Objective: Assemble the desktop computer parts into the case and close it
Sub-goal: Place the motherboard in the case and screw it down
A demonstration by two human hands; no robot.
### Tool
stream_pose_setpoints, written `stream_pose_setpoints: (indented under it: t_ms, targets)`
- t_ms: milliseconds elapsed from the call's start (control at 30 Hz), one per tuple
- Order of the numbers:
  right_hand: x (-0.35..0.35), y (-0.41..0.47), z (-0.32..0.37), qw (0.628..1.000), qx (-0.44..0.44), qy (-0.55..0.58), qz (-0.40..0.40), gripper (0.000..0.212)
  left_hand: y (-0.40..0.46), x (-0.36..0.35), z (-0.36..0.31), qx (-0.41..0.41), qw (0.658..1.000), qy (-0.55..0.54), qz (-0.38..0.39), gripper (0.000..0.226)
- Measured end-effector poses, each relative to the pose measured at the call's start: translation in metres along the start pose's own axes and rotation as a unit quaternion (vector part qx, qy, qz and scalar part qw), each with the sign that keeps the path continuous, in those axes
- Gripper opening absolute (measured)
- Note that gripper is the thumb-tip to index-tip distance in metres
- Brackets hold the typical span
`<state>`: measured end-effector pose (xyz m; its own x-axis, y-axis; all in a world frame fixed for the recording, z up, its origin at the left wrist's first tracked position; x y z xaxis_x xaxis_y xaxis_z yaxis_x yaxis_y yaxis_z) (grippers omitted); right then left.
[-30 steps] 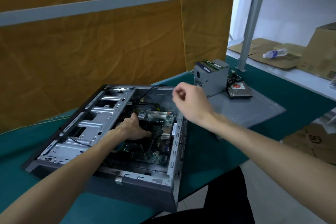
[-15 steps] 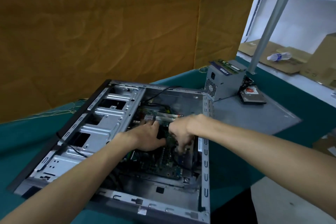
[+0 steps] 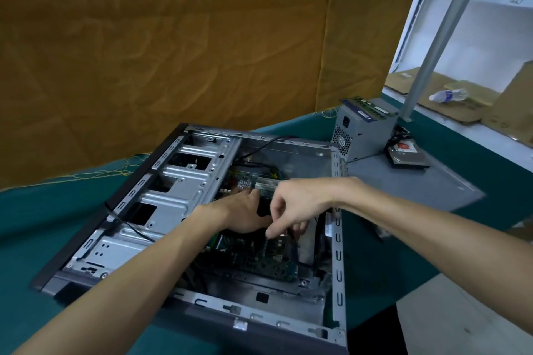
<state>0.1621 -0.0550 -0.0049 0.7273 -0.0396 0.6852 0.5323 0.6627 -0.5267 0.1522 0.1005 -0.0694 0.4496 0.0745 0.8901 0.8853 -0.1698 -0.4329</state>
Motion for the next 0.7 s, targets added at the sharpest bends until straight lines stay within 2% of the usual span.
stream_pose_setpoints:
  t_ms: [67,167,233,333,400,467,600,700]
  targets:
    - [0.0,0.001,0.008,1.0,0.013,-0.015,-0.001,0.023,-0.001,0.0,0.0,0.0,1.0,-0.006,0.003,0.071]
    - [0.007,-0.005,-0.001,0.999,-0.018,-0.028,-0.028,0.03,-0.005,0.006,-0.004,-0.023,0.999,0.019,-0.023,0.063]
    - [0.015,-0.013,-0.01,0.998,-0.034,-0.023,-0.039,0.032,-0.01,0.011,-0.008,-0.084,0.993,0.027,-0.073,0.059]
    - [0.022,-0.018,-0.018,0.998,-0.015,-0.026,-0.047,0.021,-0.02,0.018,-0.014,-0.181,0.972,0.004,-0.152,0.046]
    - [0.024,-0.019,-0.02,0.998,-0.006,-0.031,-0.058,0.015,-0.025,0.023,-0.018,-0.23,0.953,-0.047,-0.192,0.024]
    - [0.026,-0.021,-0.02,0.998,0.0,-0.021,-0.053,0.018,-0.03,0.029,-0.019,-0.252,0.935,-0.139,-0.207,0.01]
    - [0.03,-0.021,-0.024,0.999,0.017,-0.012,-0.046,0.025,-0.039,0.038,-0.021,-0.267,0.896,-0.274,-0.224,0.009]
    - [0.028,-0.018,-0.03,0.997,0.034,-0.022,-0.064,0.01,-0.043,0.039,-0.025,-0.286,0.873,-0.317,-0.235,0.017]
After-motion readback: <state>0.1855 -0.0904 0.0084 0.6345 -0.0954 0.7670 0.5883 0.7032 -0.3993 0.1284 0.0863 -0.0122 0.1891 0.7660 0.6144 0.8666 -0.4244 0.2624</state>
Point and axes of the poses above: each hand's wrist, its own y-axis towards the middle knuckle, its own x-axis out of the back of the hand, z = x × y, the point moved 2 cm from there along y, towards the middle knuckle, and after that the axes turned 3 degrees about y, right-handed, at the moved point
